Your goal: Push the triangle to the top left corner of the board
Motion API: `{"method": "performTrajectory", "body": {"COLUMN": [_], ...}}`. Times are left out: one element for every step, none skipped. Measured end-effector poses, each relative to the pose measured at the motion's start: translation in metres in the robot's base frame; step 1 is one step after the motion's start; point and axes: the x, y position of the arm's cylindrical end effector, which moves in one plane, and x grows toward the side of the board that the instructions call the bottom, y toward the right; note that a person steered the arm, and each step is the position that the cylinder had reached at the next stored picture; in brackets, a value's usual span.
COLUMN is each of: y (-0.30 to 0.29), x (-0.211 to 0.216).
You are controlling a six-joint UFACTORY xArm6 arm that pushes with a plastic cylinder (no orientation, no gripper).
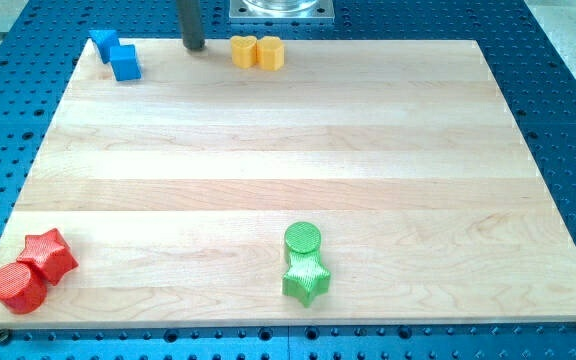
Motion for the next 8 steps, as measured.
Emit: {"method": "performTrajectory", "body": {"y": [-0.024, -0.042, -0.056, -0.054, -0.052, -0.052, -0.059, -0.074], "x": [0.0, 0.0, 0.0, 0.0, 0.0, 0.0, 0.0, 0.0]}}
